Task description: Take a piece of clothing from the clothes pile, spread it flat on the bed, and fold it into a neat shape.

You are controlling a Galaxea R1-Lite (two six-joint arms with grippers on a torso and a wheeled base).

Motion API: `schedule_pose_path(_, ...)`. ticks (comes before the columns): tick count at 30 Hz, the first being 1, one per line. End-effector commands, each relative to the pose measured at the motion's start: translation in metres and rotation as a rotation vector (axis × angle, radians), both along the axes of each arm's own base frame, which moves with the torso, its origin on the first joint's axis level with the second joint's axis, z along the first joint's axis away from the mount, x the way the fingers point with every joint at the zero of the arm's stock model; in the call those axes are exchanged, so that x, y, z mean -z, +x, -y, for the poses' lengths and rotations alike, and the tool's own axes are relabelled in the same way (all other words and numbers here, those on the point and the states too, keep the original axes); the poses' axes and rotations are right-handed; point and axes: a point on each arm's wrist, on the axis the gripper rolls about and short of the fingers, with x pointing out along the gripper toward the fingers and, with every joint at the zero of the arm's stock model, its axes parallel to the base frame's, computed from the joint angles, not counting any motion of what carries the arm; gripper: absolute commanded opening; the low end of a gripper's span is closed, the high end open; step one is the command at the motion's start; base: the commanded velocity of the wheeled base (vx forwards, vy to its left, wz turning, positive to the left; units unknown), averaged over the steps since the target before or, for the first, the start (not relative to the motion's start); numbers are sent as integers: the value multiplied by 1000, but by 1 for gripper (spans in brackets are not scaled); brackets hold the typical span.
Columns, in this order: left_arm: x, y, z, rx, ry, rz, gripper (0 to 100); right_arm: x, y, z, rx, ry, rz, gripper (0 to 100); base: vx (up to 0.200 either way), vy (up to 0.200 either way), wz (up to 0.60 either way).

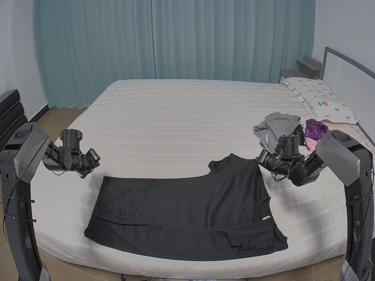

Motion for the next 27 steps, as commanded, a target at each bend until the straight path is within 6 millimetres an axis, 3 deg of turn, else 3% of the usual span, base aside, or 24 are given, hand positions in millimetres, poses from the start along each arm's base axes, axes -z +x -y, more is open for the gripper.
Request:
schedule_pose_path(1, -5, -1, -4, -10, -1, 9, 0, -7, -4, 2, 3, 1, 13, 0, 0, 0, 0)
schedule_pose_path(8, 0, -2, -1, 0, 0, -3, 0, 3, -10, -1, -8, -5, -10, 0, 0, 0, 0)
schedule_pose_path(12, 7, 11, 14, 41, -7, 12, 0, 16, -9, -3, -10, -8, -32, 0, 0, 0, 0)
schedule_pose_path(13, 9, 12, 16, 47, -8, 9, 100, 16, -9, -3, -10, -8, -33, 0, 0, 0, 0)
schedule_pose_path(27, 45, 16, 25, 168, 38, -22, 100, 17, -8, -3, -14, -6, -38, 0, 0, 0, 0)
